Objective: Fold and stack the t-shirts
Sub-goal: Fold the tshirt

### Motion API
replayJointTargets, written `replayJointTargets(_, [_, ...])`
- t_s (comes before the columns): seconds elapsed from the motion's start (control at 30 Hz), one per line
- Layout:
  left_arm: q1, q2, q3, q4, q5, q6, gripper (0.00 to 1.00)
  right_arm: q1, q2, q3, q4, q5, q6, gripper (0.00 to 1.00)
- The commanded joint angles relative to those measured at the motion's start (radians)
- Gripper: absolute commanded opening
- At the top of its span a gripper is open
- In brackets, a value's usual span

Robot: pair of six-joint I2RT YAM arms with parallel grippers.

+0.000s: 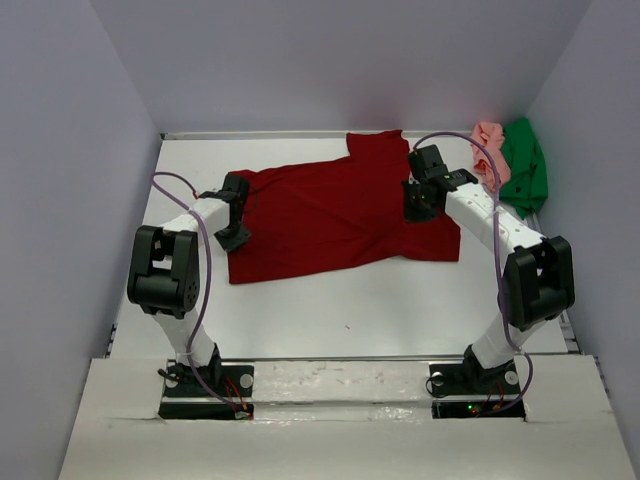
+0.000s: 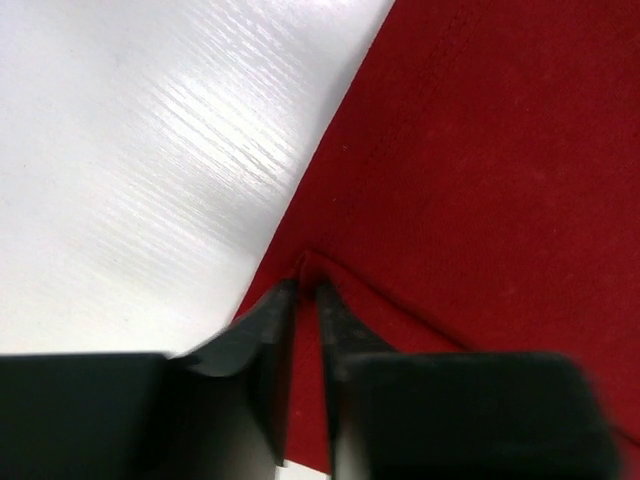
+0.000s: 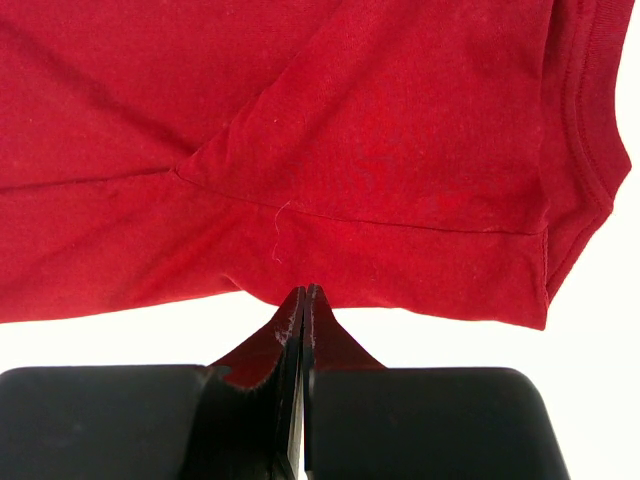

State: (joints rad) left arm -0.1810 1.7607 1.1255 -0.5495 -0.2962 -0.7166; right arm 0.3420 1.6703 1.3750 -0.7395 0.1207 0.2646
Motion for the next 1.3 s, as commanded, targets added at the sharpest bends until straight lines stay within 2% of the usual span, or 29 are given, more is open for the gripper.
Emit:
replayJointTargets(0.0, [0.011, -0.004, 0.011, -0.007, -0.017, -0.006, 0.11, 0.0, -0.003, -0.001, 0.038, 0.0, -0.013, 0.0])
replayJointTargets(0.03, [0.012, -0.009, 0.011, -0.01, -0.02, -0.009, 0.0, 0.0, -0.003, -0.004, 0.038, 0.0, -0.013, 0.0])
replayJointTargets(0.7, [0.017, -0.173, 0.129, -0.135, -0.195, -0.034, 0.0, 0.0, 0.028, -0.005, 0.043, -0.016, -0.008, 0.0])
replayJointTargets(0.93, [0.02, -0.077, 0.184, -0.119, -0.184, -0.034, 0.0, 0.0, 0.017, -0.004, 0.038, -0.01, -0.011, 0.0])
replayJointTargets(1.0, [0.034, 0.023, 0.213, -0.125, -0.173, -0.03, 0.0, 0.0, 0.009, 0.002, 0.029, -0.012, -0.011, 0.0])
replayJointTargets(1.13, [0.064, 0.103, 0.227, -0.129, -0.129, -0.027, 0.0, 0.0, -0.001, 0.004, 0.023, -0.012, -0.011, 0.0])
replayJointTargets(1.27, [0.084, 0.083, 0.192, -0.107, -0.11, -0.032, 0.0, 0.0, 0.0, 0.003, 0.017, -0.001, -0.013, 0.0])
